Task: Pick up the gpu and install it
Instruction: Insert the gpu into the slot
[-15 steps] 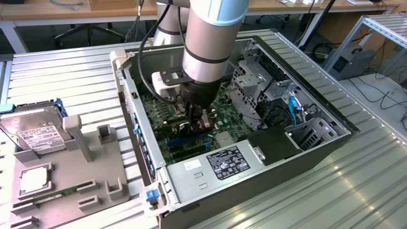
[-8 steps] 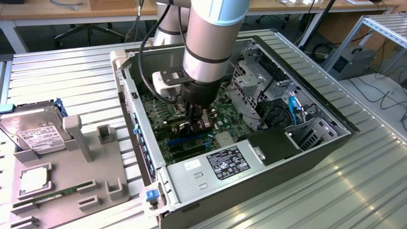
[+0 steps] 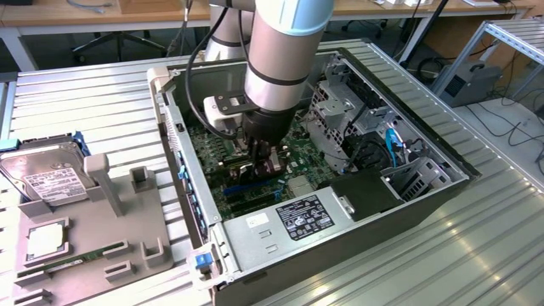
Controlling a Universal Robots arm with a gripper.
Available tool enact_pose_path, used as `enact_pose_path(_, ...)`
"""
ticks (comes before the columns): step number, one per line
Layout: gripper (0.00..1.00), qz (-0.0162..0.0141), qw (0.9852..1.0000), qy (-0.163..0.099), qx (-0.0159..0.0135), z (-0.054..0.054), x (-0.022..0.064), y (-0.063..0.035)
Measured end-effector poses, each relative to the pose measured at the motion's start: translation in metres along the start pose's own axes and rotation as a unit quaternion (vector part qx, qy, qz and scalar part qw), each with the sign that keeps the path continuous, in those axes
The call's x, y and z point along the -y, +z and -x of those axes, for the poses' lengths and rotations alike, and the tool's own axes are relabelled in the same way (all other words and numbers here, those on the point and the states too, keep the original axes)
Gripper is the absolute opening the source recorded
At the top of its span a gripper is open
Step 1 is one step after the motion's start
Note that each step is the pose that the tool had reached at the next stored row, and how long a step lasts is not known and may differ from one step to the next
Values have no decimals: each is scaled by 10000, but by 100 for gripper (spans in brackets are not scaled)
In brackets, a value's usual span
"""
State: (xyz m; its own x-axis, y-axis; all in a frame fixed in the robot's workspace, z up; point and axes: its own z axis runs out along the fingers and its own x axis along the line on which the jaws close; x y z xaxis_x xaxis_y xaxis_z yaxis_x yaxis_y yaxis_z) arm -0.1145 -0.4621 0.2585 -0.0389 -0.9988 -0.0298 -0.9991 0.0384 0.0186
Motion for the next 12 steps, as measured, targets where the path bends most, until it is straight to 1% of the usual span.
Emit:
enact_pose_path(3,27,2,10000,0,-2,-1,0,15)
enact_pose_path(12,27,3,10000,0,0,-1,-1,18)
